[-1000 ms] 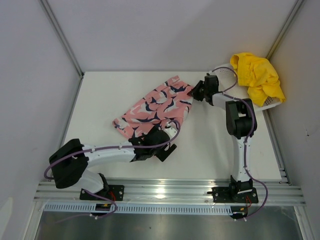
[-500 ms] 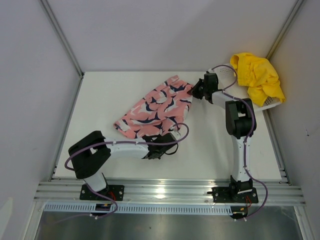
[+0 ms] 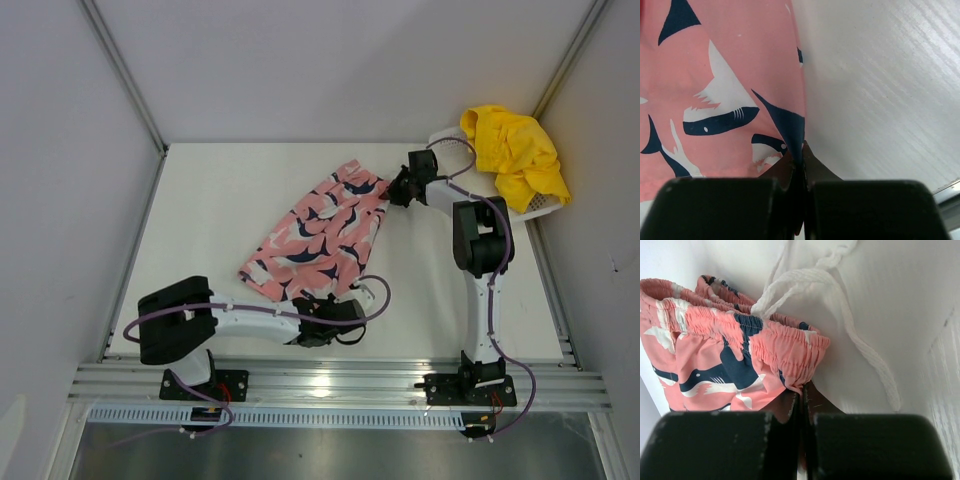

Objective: Fold and stack the shorts

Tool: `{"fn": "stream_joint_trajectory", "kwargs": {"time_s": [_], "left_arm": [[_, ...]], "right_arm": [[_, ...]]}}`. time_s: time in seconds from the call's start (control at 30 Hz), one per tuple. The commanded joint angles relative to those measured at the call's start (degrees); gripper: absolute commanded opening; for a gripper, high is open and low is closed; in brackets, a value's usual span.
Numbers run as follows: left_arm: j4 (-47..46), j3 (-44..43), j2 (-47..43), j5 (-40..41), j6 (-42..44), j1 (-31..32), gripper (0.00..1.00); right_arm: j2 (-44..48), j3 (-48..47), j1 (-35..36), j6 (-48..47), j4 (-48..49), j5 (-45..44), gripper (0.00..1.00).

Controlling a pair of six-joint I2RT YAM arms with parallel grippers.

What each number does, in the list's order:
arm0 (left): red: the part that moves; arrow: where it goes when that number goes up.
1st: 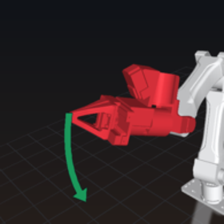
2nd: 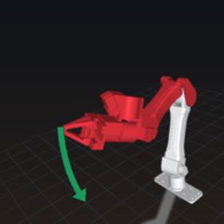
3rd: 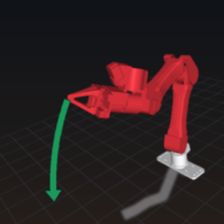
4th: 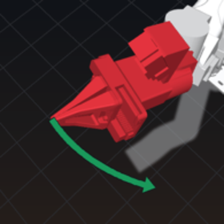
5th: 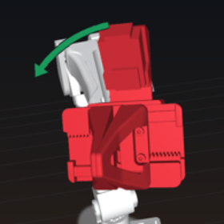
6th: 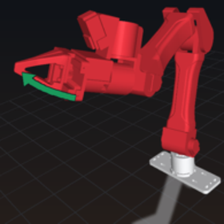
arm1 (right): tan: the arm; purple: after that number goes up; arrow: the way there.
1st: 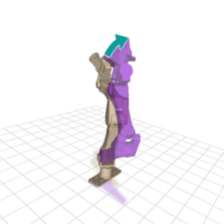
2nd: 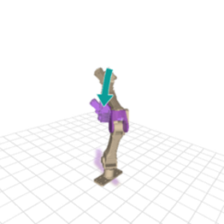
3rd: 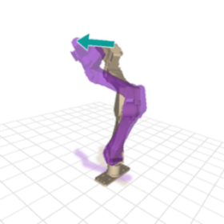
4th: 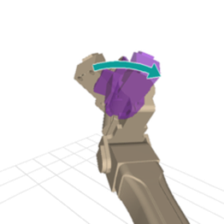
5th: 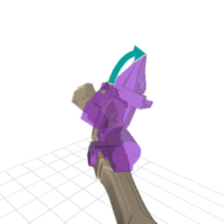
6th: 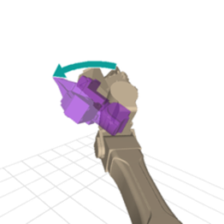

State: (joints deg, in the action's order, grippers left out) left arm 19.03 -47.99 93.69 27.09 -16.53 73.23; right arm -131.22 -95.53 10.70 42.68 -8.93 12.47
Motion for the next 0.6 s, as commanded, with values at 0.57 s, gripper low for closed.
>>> {"fn": "stream_joint_trajectory", "kwargs": {"time_s": [0.57], "left_arm": [[7.6,0.7,-20.5,-12.9,-6.0,-15.4,0.19]], "right_arm": [[30.5,29.8,0.7,9.1,1.0,-23.3,0.00]]}}
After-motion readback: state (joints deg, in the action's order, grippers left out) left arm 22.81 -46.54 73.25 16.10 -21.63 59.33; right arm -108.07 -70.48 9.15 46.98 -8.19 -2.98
